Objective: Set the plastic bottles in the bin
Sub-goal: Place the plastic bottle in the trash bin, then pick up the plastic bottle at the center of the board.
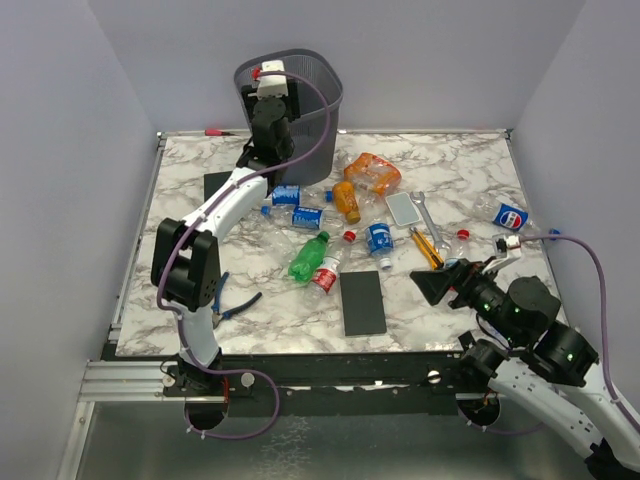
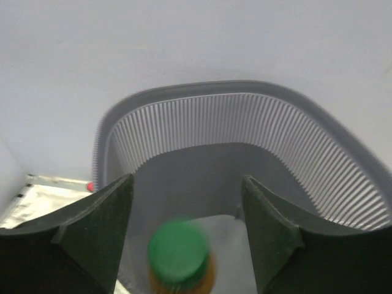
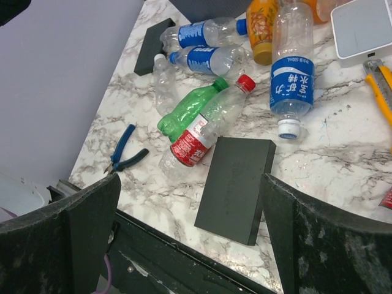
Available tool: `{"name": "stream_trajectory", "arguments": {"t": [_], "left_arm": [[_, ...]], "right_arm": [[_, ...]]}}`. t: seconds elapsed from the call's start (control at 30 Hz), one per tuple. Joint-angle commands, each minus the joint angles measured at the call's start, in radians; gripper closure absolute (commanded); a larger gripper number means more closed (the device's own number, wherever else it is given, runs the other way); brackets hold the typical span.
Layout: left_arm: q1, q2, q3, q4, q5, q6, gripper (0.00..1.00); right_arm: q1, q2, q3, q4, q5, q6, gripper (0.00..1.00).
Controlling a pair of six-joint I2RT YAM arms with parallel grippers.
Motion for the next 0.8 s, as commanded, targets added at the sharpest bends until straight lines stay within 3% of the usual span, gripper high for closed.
{"name": "stream_trajectory", "arguments": {"t": [0.0,0.13,0.33,0.53,0.77], "left_arm": [[-0.003,-0.07,0.089,-0.038,0.065,-0.018,0.2],[-0.027,-0.123,0.165,-0.043,0.078,-0.014,0.01],[-0.08,-0.278,0.141,-0.045,0.123,-0.018,0.01],[-0.122,-0.547,-0.186,-0.11,0.292,-0.186,0.01],[-0.138,-0.81,-0.581,-0.333,0.408,-0.312,0.01]], "right_arm": [[0.0,-0.017,0.032,-0.054,0.053,-0.006,0.01],[0.0,-0.003,0.045,-0.059,0.057,-0.012,0.0],[0.0,0.025,0.069,-0.056,0.075,-0.021,0.0],[-0.001,0.074,0.071,-0.028,0.114,-0.033,0.0],[0.0,0.169,0.074,0.069,0.209,-0.065,0.0]]}}
